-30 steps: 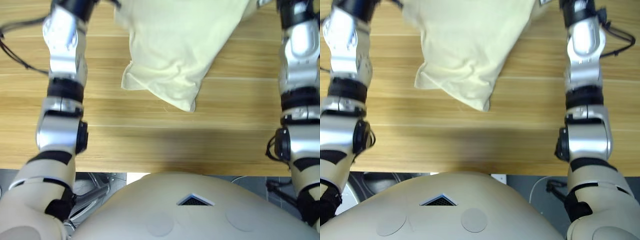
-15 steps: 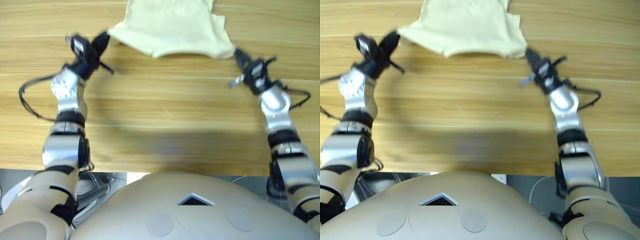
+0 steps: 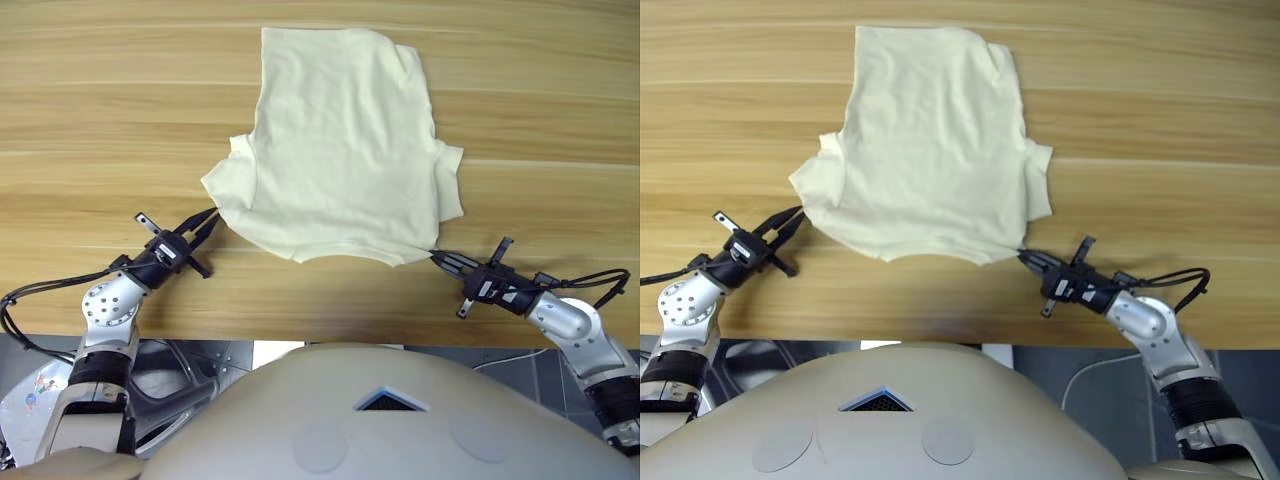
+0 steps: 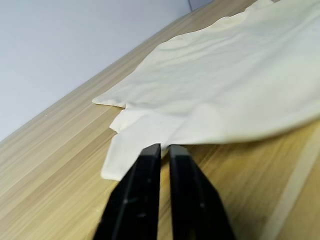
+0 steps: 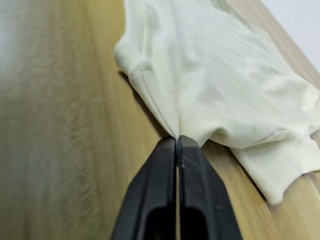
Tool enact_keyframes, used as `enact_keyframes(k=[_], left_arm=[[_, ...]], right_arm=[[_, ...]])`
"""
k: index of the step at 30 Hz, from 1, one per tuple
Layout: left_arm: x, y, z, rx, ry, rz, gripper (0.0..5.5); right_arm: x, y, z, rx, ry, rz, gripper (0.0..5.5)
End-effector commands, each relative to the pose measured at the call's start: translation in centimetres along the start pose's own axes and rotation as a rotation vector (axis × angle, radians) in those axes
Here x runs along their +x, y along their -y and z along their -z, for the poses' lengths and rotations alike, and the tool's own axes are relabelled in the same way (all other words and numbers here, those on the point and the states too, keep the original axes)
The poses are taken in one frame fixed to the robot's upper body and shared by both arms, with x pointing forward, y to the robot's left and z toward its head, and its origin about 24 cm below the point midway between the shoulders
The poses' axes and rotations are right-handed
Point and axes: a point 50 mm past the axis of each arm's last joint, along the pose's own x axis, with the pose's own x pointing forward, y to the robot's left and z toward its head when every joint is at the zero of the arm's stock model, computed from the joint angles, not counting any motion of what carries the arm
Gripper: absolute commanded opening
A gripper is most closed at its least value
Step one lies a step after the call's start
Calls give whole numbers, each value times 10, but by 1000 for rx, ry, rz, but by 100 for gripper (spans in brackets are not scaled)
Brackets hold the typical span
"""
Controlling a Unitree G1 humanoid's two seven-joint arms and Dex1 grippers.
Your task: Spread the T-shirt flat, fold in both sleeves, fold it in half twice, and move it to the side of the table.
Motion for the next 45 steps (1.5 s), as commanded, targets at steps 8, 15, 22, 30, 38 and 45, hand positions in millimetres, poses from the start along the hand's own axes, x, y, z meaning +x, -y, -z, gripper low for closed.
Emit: enact_keyframes(k=[8,15,22,30,38,45], left_arm=[[-36,47,21,-251,-203,62,216],[-63,21,23,-422,-118,-151,311],[-15,11,-5,-408,127,-216,330],[20,33,-12,-219,55,-138,330],[30,43,-7,-163,-3,-90,330],[33,47,14,20,-220,-55,330]], right_arm=[[-25,-35,15,23,-119,-118,156],[-47,-16,9,128,-33,55,173],[-8,37,26,142,-24,276,173],[25,64,26,82,-53,294,173],[22,78,24,27,-104,288,173],[-20,112,18,-43,-129,441,173]])
